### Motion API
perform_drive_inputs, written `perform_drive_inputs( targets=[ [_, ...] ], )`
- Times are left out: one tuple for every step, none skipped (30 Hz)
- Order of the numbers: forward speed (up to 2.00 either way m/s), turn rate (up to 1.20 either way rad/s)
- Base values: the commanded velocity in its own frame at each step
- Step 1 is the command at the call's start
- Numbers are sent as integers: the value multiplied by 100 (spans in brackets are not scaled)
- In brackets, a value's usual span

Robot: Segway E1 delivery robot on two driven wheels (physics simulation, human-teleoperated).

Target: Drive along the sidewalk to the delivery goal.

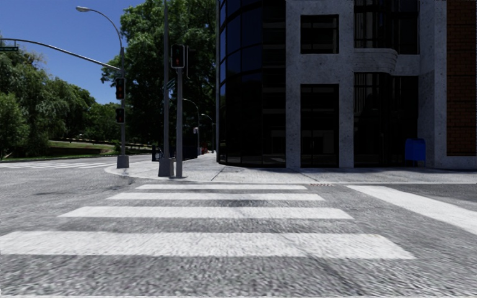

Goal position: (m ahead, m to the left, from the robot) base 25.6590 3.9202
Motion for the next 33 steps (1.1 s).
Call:
perform_drive_inputs(
  targets=[
    [200, 20],
    [200, 20],
    [200, 20],
    [200, 20],
    [200, 20],
    [200, 20],
    [200, 20],
    [200, 20],
    [200, 19],
    [200, 13],
    [200, 8],
    [200, 8],
    [200, 6],
    [200, 6],
    [200, 1],
    [200, 1],
    [200, 0],
    [200, 0],
    [200, 0],
    [200, 0],
    [200, 0],
    [200, 0],
    [200, 0],
    [200, 0],
    [200, 0],
    [200, 0],
    [200, 0],
    [200, 0],
    [200, 0],
    [200, 0],
    [200, 0],
    [200, 0],
    [200, 0]
  ],
)
